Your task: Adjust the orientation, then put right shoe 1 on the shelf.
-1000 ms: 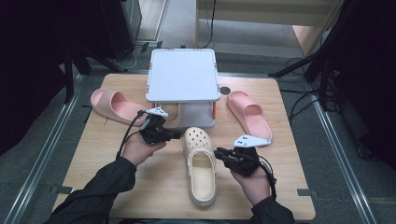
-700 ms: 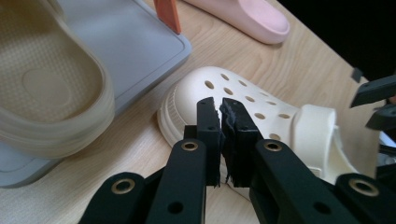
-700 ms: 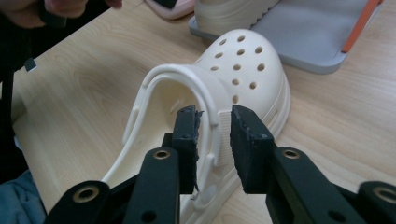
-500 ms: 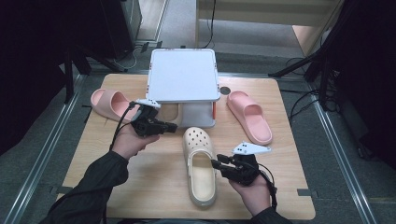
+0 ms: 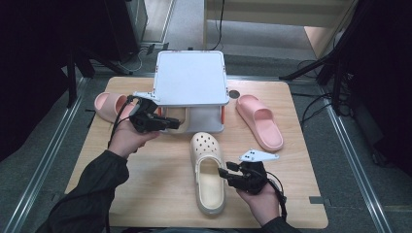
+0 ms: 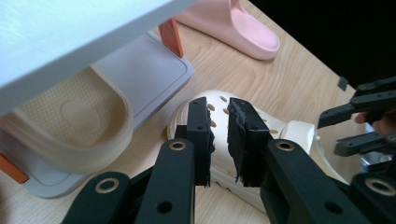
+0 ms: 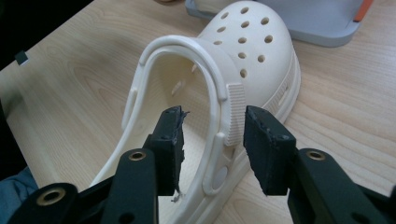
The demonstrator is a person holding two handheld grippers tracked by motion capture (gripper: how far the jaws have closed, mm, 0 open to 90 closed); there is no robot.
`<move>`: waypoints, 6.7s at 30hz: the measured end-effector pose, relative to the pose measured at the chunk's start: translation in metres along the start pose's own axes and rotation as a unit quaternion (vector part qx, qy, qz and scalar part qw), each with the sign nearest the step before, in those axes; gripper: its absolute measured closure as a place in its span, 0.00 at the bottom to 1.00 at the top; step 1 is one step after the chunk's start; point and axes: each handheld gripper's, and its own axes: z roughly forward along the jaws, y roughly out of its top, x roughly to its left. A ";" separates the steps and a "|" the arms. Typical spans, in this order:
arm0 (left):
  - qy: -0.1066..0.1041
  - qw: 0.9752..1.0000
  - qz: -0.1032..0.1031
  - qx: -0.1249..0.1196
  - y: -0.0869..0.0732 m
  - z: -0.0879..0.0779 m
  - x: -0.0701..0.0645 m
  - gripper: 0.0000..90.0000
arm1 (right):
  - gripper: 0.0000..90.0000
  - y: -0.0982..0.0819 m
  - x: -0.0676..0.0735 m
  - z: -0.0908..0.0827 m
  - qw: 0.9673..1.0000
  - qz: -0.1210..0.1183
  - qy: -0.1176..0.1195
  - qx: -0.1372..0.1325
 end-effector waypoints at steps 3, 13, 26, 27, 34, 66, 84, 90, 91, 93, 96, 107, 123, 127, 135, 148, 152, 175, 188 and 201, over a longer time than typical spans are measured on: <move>0.005 1.000 0.005 0.005 0.004 -0.004 0.001 0.88 | 0.62 -0.001 0.000 0.002 1.000 0.005 -0.001 0.003; 0.006 1.000 0.000 -0.008 0.023 -0.018 0.013 0.88 | 0.60 -0.001 0.001 0.004 1.000 0.017 -0.009 0.003; 0.031 0.999 -0.015 -0.014 0.047 -0.029 0.045 0.92 | 0.57 -0.002 0.004 0.015 0.999 0.023 -0.024 0.006; 0.036 0.999 -0.014 -0.010 0.046 -0.029 0.047 0.93 | 0.57 -0.002 0.004 0.017 0.999 0.022 -0.028 0.007; 0.047 0.999 -0.016 -0.006 0.042 -0.029 0.056 0.93 | 0.59 0.000 0.003 0.033 0.999 0.030 -0.044 0.003; 0.041 0.999 -0.019 -0.021 0.037 -0.029 0.057 0.93 | 0.85 0.047 -0.030 0.027 0.991 0.047 -0.113 -0.044; 0.041 0.999 -0.015 -0.020 0.036 -0.030 0.057 0.93 | 0.85 0.086 -0.055 0.074 0.985 0.068 -0.151 -0.042; 0.040 0.999 -0.014 -0.022 0.036 -0.030 0.057 0.93 | 0.83 0.090 -0.058 0.089 0.982 0.084 -0.158 -0.052; 0.040 0.999 -0.014 -0.021 0.036 -0.030 0.057 0.93 | 0.82 0.091 -0.058 0.090 0.982 0.085 -0.161 -0.052; 0.041 0.999 -0.012 -0.021 0.036 -0.030 0.057 0.93 | 0.78 0.093 -0.056 0.095 0.984 0.080 -0.154 -0.048; 0.042 0.999 -0.012 -0.020 0.036 -0.030 0.057 0.93 | 0.77 0.092 -0.051 0.099 0.985 0.059 -0.159 -0.036; 0.043 0.999 -0.013 -0.020 0.036 -0.030 0.056 0.93 | 0.65 0.088 -0.048 0.076 0.989 0.064 -0.118 -0.059; 0.045 0.999 -0.016 -0.021 0.036 -0.030 0.055 0.93 | 1.00 0.044 -0.020 0.033 0.998 0.011 -0.047 -0.039; 0.044 0.999 -0.018 -0.021 0.036 -0.030 0.055 0.93 | 1.00 0.030 -0.016 0.026 0.998 0.020 -0.032 -0.046; 0.046 0.999 -0.018 -0.022 0.036 -0.030 0.055 0.93 | 1.00 -0.002 0.000 0.025 0.999 0.025 -0.026 -0.041; 0.044 0.999 -0.019 -0.023 0.035 -0.029 0.055 0.93 | 1.00 -0.021 0.003 0.048 0.999 0.022 -0.028 0.015; 0.044 0.999 -0.017 -0.023 0.035 -0.030 0.055 0.93 | 1.00 -0.022 0.000 0.055 0.999 0.028 -0.033 0.022; 0.040 0.999 -0.020 -0.026 0.035 -0.029 0.057 0.94 | 1.00 0.015 -0.007 0.080 0.999 0.015 -0.029 -0.001; 0.038 0.999 -0.020 -0.027 0.035 -0.029 0.057 0.94 | 1.00 0.051 -0.034 0.106 0.999 0.017 -0.044 -0.003; 0.037 0.999 -0.022 -0.027 0.035 -0.029 0.057 0.94 | 1.00 0.069 -0.048 0.124 0.999 0.014 -0.048 -0.013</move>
